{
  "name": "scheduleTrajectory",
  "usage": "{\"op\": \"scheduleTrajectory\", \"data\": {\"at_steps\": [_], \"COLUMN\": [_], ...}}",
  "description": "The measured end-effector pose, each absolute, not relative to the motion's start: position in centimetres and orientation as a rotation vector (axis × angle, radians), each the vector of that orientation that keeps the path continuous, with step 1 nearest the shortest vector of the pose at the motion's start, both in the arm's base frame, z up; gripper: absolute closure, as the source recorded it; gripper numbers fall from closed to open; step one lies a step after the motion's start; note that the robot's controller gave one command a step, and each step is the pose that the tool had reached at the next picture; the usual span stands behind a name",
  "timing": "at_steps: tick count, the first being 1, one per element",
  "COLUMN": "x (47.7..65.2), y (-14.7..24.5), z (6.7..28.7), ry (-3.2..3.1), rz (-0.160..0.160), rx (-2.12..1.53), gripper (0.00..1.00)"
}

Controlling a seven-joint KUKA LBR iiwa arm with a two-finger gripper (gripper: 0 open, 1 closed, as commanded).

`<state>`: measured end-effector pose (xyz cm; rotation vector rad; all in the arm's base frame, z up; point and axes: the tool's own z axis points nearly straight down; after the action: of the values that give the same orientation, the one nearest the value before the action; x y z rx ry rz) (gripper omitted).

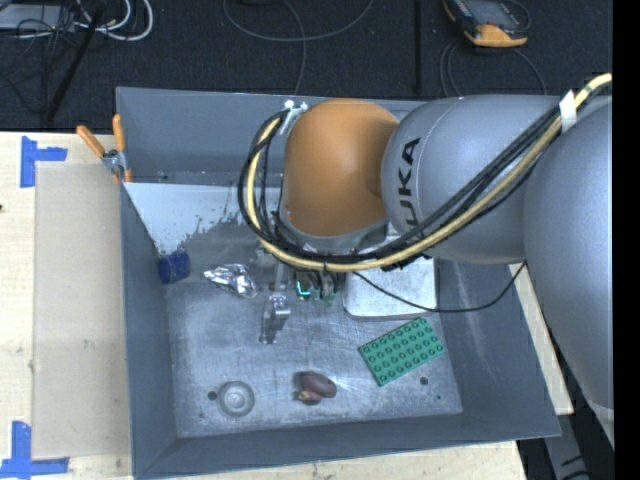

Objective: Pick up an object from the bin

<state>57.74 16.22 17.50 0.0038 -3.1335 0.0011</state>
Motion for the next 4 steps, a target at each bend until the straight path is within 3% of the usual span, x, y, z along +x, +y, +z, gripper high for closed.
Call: {"op": "scheduleTrajectory", "data": {"at_steps": [1,2,3,4], "x": [62.5,62.3,62.2,62.7], "y": [15.1,17.1,15.7,15.8], "z": [7.5,10.1,10.1,7.6], "ry": [-3.148,-3.144,-3.137,-3.14], "rz": [0.003,-0.003,-0.002,-0.01], "rx": [0.211,-0.005,-0.188,-0.312], "gripper": [0.0,0.0,0.0,0.0]}}
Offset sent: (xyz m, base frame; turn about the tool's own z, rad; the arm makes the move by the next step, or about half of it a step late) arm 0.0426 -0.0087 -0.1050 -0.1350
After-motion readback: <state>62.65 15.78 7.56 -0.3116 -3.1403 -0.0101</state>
